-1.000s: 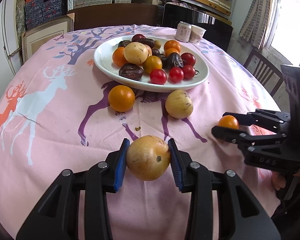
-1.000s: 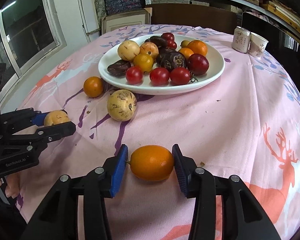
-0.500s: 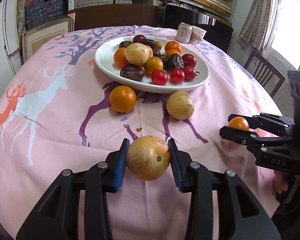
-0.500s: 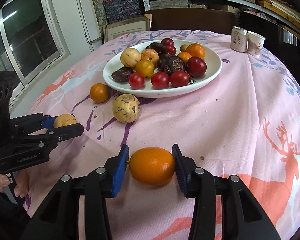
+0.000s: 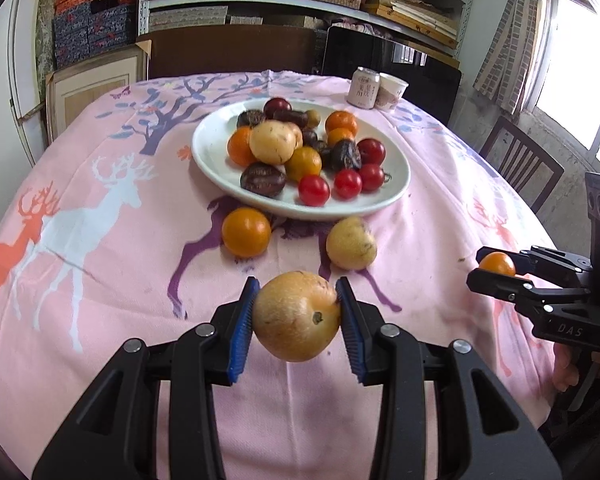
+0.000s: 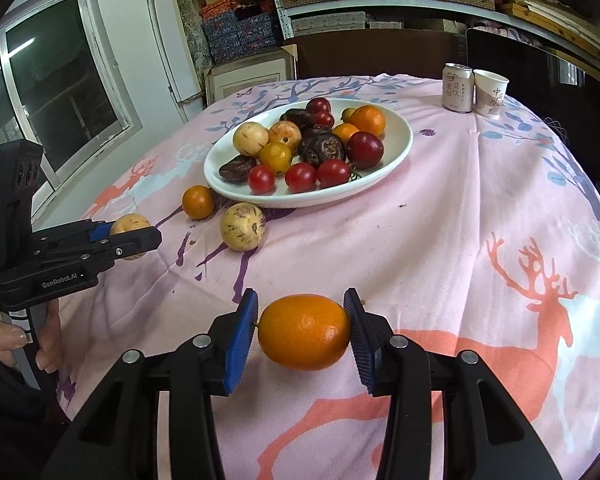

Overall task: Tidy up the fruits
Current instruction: 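Carry both fruits onto the plate and open both tools, then grasp an orange tomato with the left tool while the right tool grasps a pale yellow fruit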

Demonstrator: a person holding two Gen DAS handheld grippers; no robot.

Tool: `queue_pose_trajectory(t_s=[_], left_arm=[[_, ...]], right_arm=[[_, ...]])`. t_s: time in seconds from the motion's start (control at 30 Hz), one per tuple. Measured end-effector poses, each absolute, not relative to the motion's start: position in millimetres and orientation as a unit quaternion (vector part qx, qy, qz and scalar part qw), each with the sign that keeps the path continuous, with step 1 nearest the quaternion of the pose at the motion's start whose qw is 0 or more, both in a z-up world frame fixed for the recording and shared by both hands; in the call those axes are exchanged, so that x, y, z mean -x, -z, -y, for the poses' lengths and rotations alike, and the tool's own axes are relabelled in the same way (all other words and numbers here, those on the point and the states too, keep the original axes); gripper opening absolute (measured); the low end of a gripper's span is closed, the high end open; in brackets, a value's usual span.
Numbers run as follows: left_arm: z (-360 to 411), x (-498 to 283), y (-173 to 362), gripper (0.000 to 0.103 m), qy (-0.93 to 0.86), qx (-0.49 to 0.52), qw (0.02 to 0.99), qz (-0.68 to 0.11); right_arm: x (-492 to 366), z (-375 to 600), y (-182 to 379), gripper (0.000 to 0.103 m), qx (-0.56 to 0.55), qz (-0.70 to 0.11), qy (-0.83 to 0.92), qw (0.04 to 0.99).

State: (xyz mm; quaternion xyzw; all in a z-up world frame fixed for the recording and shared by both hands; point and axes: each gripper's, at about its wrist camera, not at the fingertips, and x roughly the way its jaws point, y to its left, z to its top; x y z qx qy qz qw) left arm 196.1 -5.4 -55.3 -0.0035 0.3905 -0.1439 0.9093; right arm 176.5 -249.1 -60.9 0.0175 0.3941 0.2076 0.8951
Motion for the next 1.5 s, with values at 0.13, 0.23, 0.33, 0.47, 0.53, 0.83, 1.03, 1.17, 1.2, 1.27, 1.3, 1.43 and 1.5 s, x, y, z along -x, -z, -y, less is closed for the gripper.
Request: queue_pose_trajectory(t_s=[0.13,0.23,0.33,0.47,0.53,0.83,1.03,1.17,1.2,1.27,1.3,1.43,1.5], left_arm=[[8.5,-213.3,32.6,0.038,0.141,-0.010,0.916,-0.375],[11.0,-236.7,9.9,0.039,0.138,-0.020,0.922,-0.361],[13.5,-271.4,-9.4,0.039,0.132,-0.020,0.926,-0.352],[9.8,-327.7,-10.6,0.039,0.123,0.008,0.921,-0.370],[7.9,-355.6,-1.2,0.039,0.114,0.019,0.915,-0.387],[2.8,-407.4,33.0,0.073,0.095,0.052,0.900,-0.422],[-9.1,-372.8,20.1,0.077,0.111,0.057,0.907,-0.403],[-14.8,-324.0,22.2,0.093,0.126,0.039,0.912,-0.389],[-16.4,-313.6,24.3,0.094,0.129,0.034,0.912,-0.389],[-20.1,-290.2,33.4,0.098,0.137,0.022,0.911,-0.388],[-21.6,-282.0,37.8,0.098,0.138,0.019,0.910,-0.390],[-36.8,-264.3,59.2,0.098,0.139,0.029,0.903,-0.406],[-45.4,-265.6,68.8,0.098,0.128,0.040,0.897,-0.420]], right_arm=[[-191.2,262.1,34.8,0.045,-0.031,-0.368,-0.193,0.909],[-213.1,264.6,9.2,0.045,-0.042,-0.338,-0.185,0.922],[-242.1,258.3,-12.8,0.045,-0.048,-0.306,-0.188,0.932],[-286.9,236.2,-23.9,0.045,-0.026,-0.277,-0.189,0.942],[-312.7,225.2,-18.0,0.045,-0.015,-0.283,-0.185,0.941],[-367.3,196.8,9.2,0.056,0.010,-0.310,-0.189,0.932],[-336.1,214.6,1.4,0.060,-0.010,-0.316,-0.188,0.930],[-293.0,220.0,9.4,0.079,-0.004,-0.329,-0.195,0.924],[-280.9,218.6,13.8,0.084,0.001,-0.333,-0.201,0.921],[-258.5,210.6,24.5,0.087,0.019,-0.342,-0.214,0.915],[-250.5,204.6,29.6,0.087,0.026,-0.346,-0.223,0.911],[-227.7,174.9,54.9,0.087,0.073,-0.368,-0.239,0.896],[-226.2,163.8,62.4,0.087,0.085,-0.376,-0.229,0.894]])
